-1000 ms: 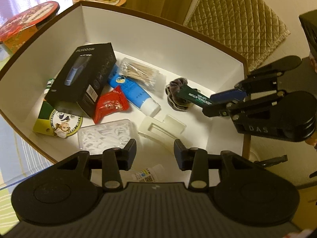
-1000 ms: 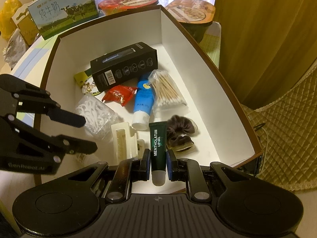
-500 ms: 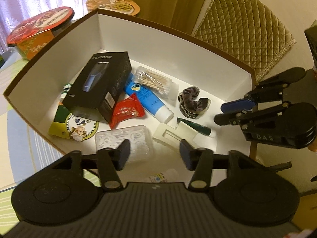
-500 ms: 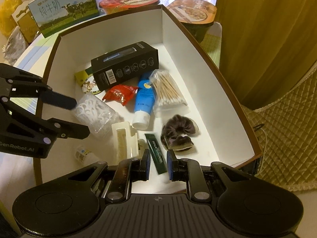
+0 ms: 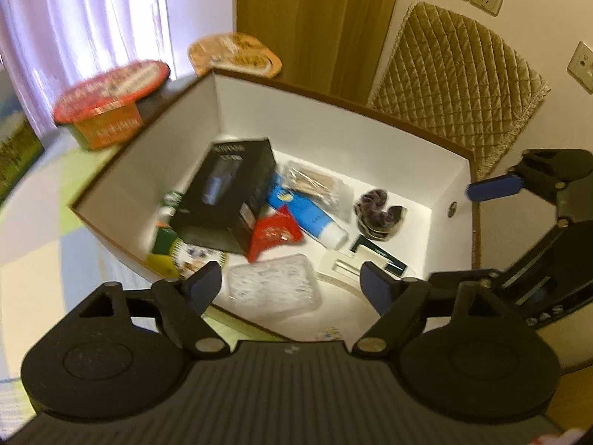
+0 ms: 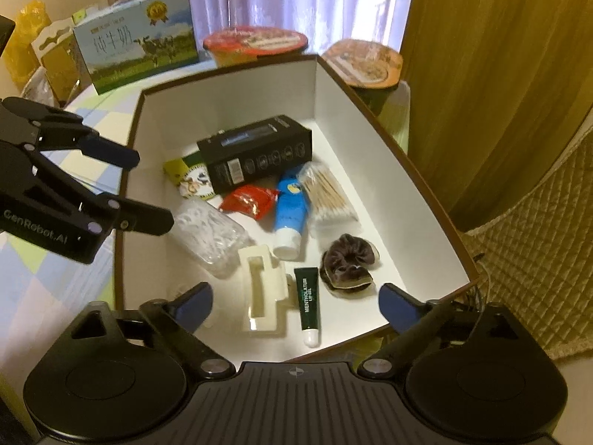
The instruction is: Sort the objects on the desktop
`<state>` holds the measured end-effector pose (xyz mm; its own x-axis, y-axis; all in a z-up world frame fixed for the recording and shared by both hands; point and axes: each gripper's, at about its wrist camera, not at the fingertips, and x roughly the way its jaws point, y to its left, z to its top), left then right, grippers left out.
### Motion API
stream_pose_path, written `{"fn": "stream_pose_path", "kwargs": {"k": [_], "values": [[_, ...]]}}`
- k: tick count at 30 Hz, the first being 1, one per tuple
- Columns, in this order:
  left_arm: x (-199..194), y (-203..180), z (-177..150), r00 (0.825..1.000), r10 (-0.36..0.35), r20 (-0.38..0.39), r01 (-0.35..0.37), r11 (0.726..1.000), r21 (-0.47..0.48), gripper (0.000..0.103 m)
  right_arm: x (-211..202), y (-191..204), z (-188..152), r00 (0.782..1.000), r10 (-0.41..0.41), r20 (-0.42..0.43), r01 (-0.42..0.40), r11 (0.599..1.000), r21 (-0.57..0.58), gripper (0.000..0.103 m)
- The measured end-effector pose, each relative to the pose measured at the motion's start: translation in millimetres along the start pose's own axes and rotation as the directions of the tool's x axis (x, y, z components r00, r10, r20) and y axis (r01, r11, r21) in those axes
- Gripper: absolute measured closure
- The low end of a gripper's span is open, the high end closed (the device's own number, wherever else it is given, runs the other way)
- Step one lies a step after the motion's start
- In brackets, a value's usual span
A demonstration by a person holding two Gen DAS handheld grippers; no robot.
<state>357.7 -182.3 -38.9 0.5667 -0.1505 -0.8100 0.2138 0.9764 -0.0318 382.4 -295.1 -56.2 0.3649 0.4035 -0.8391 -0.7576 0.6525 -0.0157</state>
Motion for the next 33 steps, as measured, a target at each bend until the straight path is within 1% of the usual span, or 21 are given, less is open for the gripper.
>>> {"fn": "stream_pose_path", "kwargs": {"k": [1, 2, 4, 8, 13, 18, 23, 26, 33], "values": [[-5.2, 0.3, -0.8, 1.000, 0.019, 0.017, -0.019, 1.000, 0.011, 0.017, -4.5, 2.6, -0.7, 1.000, -0.002, 0.014, 0.002, 1.000, 0.007, 0.004], [-9.4, 0.9, -1.5, 0.999, 0.031, 0.029, -0.032, 0.999, 0.017, 0.016, -8.3, 4.6, -1.3, 1.000, -0.004, 0.025, 0.003, 1.000, 0.015, 0.002], [-17.2, 3.6, -3.5, 0.998, 0.046, 0.043, -0.047, 0.999, 0.018, 0.015, -16.7, 9.5, -2.9, 0.999, -0.012, 0.048, 0.010, 0.999, 0.041, 0.002], [-33.2, 12.0, -10.0, 0.995, 0.071, 0.064, -0.072, 0.997, 0.004, 0.011, -31.5, 19.1, -9.4, 0.996, -0.036, 0.081, 0.026, 0.993, 0.115, 0.002], [-53.2, 23.1, -22.8, 0.994, 0.078, 0.082, -0.077, 0.997, -0.020, 0.010, -45.5, 34.5, -21.9, 0.992, -0.077, 0.101, 0.054, 0.977, 0.208, 0.002], [-71.6, 29.5, -39.7, 0.992, 0.087, 0.088, -0.085, 0.996, -0.029, 0.010, -60.1, 51.9, -32.3, 0.987, -0.089, 0.134, 0.045, 0.952, 0.302, 0.002], [-86.6, 31.8, -56.1, 0.992, 0.087, 0.088, -0.085, 0.996, -0.030, 0.008, -69.4, 71.5, -42.5, 0.983, -0.112, 0.147, 0.049, 0.925, 0.376, 0.002], [-94.5, 34.9, -65.7, 0.992, 0.094, 0.090, -0.090, 0.995, -0.044, 0.003, -70.9, 83.1, -47.5, 0.985, -0.114, 0.131, 0.054, 0.918, 0.394, 0.002], [-111.9, 41.1, -83.3, 0.989, 0.116, 0.092, -0.111, 0.992, -0.055, 0.003, -75.3, 107.2, -59.8, 0.982, -0.142, 0.121, 0.082, 0.912, 0.403, 0.002]]}}
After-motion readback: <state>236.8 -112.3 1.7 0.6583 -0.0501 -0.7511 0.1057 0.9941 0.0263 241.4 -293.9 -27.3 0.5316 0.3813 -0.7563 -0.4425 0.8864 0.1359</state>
